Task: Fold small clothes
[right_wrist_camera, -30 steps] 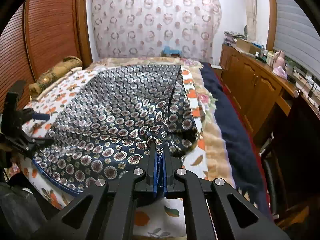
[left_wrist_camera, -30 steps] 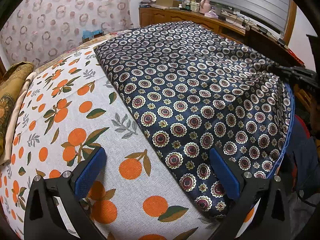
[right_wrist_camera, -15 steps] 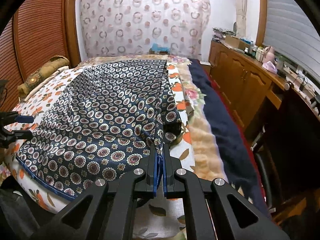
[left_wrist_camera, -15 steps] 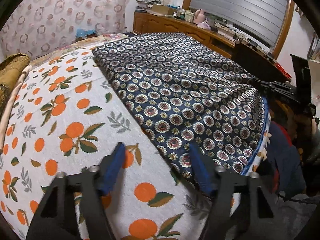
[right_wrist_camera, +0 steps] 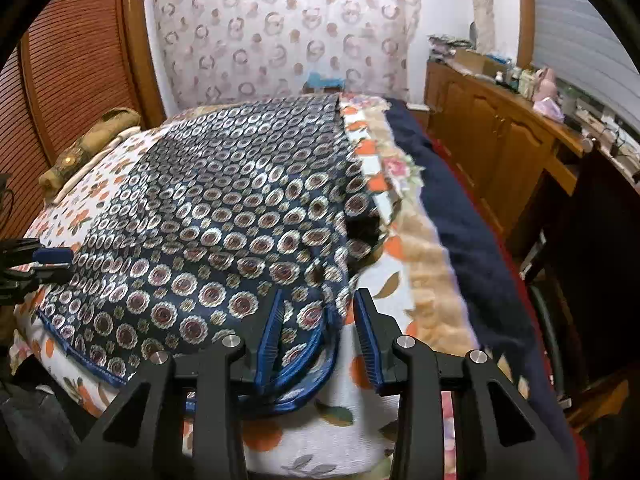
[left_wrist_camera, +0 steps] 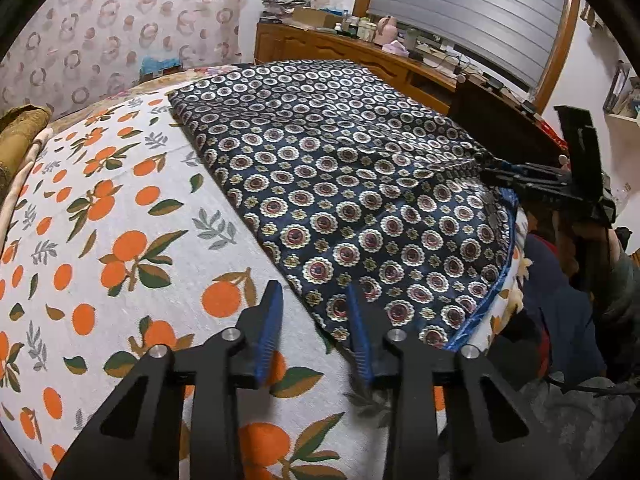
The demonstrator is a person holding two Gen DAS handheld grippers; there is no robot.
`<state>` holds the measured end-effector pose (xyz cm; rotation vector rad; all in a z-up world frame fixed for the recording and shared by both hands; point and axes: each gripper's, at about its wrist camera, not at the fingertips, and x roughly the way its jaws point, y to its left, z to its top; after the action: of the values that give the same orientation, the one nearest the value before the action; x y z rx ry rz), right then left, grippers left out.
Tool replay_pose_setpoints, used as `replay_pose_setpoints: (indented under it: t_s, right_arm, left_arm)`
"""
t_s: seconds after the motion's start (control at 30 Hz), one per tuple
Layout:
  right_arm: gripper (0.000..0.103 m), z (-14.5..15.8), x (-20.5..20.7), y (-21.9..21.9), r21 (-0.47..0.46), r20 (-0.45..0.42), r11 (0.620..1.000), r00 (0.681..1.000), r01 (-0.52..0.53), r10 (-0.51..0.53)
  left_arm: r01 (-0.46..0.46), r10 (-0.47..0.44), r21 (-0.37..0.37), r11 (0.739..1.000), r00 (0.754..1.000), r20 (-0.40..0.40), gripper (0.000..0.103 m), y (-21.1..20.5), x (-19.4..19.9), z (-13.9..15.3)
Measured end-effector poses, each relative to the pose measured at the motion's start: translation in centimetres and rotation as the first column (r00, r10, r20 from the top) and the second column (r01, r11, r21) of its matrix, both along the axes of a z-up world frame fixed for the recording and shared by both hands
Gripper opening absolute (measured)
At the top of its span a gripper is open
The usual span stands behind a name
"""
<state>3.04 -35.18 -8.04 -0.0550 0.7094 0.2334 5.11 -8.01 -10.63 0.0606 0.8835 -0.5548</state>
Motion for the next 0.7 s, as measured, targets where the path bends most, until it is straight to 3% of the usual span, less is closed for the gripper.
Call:
replay_pose_setpoints:
  t_s: [0.4,0.43,0.53,0.57,0.7]
  right_arm:
    - [0.037,-0.5,0.3,1.0,-0.032,-0.027,0.999,0.999,-0.028,0.027]
    - [0.035,-0.5,0.2,1.1,-0.039,-0.028,0.999,0.999,-0.036,0.035]
    - [0.023,-0.5,0.1,1.1,-0.032,-0.032,0.998,0.998,-0.054,0.053]
    - [0.013,-0.5,0.1,1.0,-0.026,-0.033,0.998,0.998,-0.06,0.06]
    - [0.007,-0.5,-0.1,1.1,-0.004,-0.032,0.997,0.997,-0.075,0.075]
  left_arm:
    - [0.023,-0.024,-0.027,0.999,1.0,-0.008,0.031,-0.6,-0.1,0.0]
    - [0.029,-0.029,-0.03,0.999,1.0,-0.009,0.03,-0.7,-0.1,-0.1]
    - [0.037,-0.037,-0.041,0.998,0.999,-0.013,0.017,-0.8,-0.1,-0.2]
    - [0.034,-0.035,-0.046,0.998,0.999,-0.013,0.012,-0.9,0.0,-0.2]
    - [0.026,-0.026,-0.084,0.996,1.0,-0.007,0.003,-0.5,0.3,0.1]
